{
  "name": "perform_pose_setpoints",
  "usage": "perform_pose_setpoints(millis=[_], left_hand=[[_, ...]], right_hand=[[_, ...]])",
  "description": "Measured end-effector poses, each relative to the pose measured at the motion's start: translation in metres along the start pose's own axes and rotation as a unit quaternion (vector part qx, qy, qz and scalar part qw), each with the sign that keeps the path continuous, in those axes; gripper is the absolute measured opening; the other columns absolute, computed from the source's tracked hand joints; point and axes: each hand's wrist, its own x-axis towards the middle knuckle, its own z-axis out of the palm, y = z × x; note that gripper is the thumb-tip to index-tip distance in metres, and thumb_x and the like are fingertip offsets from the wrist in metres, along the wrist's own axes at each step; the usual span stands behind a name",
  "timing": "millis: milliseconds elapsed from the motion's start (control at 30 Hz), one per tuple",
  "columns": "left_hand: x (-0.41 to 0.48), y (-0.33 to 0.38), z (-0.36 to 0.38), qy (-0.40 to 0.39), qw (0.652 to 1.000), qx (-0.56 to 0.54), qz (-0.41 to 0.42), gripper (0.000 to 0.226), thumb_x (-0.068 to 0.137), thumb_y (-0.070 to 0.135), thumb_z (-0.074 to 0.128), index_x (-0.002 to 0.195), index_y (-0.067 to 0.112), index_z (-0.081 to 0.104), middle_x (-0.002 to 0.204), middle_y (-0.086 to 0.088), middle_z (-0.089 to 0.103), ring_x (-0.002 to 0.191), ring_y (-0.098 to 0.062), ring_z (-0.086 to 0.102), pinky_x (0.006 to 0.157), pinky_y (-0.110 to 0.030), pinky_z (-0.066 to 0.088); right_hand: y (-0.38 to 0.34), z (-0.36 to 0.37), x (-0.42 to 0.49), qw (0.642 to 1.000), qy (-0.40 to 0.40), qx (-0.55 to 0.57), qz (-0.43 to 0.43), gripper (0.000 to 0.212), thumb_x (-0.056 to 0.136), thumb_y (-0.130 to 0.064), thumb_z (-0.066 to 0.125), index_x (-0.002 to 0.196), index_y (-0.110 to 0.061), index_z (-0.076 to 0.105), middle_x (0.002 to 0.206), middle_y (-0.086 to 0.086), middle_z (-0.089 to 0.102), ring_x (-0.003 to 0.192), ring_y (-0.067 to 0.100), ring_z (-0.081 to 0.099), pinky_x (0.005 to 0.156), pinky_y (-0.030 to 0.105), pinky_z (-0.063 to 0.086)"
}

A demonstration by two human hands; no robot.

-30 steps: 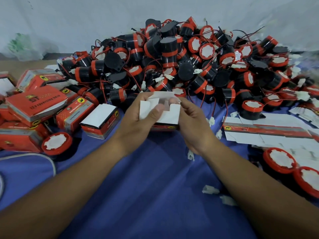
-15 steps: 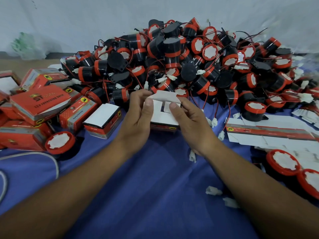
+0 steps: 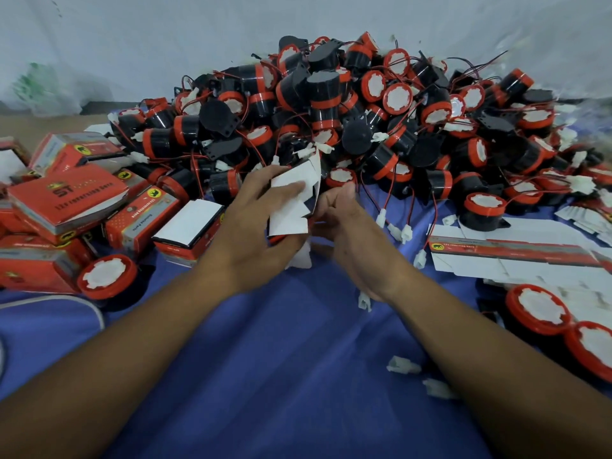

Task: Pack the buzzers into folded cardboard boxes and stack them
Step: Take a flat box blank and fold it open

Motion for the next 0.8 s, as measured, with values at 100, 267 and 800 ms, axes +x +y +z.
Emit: perform_pose_setpoints(millis=[100,267,800], left_hand=[[0.006,-0.003,-0.01,-0.064,0.996,0.038,0.044,0.055,0.083,0.01,0.077,0.133,0.004,0.058,0.143,-0.015,0.043,0.131,-0.019,0.04,0.105,-0.014,0.034],[0.01,0.005,-0.014,-0.099,0.991,0.073,0.06,0.069,0.078,0.049,0.072,0.131,0.007,0.056,0.138,-0.018,0.04,0.129,-0.036,0.039,0.102,-0.043,0.04],[0.002,0.014,-0.003,0.004,1.0,-0.024,0.008,0.08,0.079,0.044,0.067,0.142,0.004,0.038,0.131,0.003,0.036,0.117,0.008,0.037,0.095,-0.005,0.033]], right_hand=[[-0.001,-0.005,0.001,0.994,0.053,-0.095,0.007,0.074,0.083,-0.076,0.052,0.108,-0.007,0.063,0.11,0.017,0.069,0.108,0.035,0.064,0.095,0.06,0.05],[-0.011,-0.008,0.001,0.993,0.026,0.115,0.025,0.085,0.074,-0.084,0.045,0.131,-0.021,0.053,0.13,0.01,0.064,0.119,0.03,0.063,0.09,0.047,0.057],[-0.011,0.002,-0.002,0.995,-0.011,0.094,-0.016,0.042,0.093,-0.023,0.06,0.134,-0.033,0.056,0.13,0.006,0.063,0.12,0.026,0.061,0.096,0.047,0.054]])
